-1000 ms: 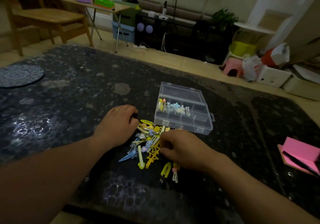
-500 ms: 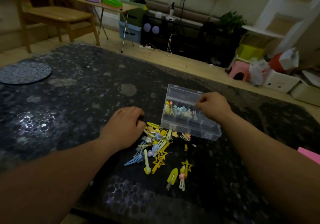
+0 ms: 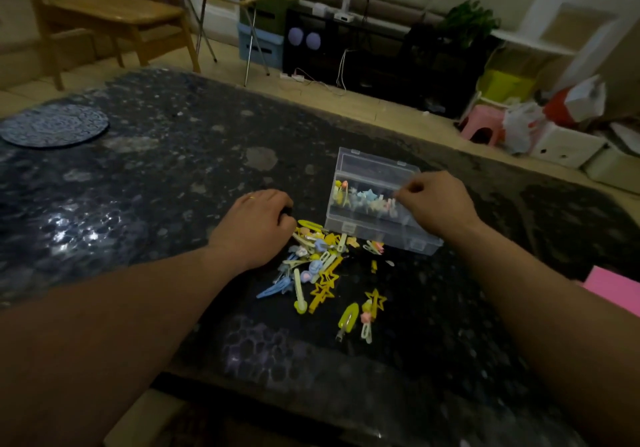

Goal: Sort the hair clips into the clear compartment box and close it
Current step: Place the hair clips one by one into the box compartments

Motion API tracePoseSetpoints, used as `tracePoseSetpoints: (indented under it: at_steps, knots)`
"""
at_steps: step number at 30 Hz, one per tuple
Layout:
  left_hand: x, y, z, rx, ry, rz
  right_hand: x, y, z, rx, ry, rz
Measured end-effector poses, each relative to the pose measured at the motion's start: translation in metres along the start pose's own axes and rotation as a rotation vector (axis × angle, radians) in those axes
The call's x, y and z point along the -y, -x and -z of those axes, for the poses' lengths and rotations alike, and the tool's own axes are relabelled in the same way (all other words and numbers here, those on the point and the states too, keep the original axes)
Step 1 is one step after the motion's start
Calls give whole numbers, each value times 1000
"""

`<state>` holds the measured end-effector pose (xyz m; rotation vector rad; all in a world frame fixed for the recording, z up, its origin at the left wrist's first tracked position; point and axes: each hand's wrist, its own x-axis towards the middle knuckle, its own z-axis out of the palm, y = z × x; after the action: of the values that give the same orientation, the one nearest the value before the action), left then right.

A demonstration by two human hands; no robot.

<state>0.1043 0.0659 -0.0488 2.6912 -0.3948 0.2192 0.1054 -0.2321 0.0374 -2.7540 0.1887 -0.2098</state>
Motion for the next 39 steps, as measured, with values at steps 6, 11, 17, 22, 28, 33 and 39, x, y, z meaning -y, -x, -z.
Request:
tracePoseSetpoints:
  at_steps: [6, 11, 17, 22, 28, 33, 39]
  knots:
    - [-6, 1, 8, 31, 15, 33, 5, 75, 8, 286, -128, 242]
    - [-9, 2, 11, 50, 26, 51, -8, 96, -4, 615, -62, 407]
    - [-10, 2, 12, 40, 40, 58, -12, 97, -6, 596, 71, 497]
    - [-8, -1, 7, -5, 39, 25, -20, 93, -4, 570, 118, 465]
    - [-1, -4, -1, -27, 34, 5, -26, 91, 2, 622, 120, 342]
    - [3, -5, -3, -45, 35, -8, -24, 72, 23, 427, -52, 192]
    - [4, -4, -4, -65, 45, -15, -22, -15, 22, 29, -182, -96]
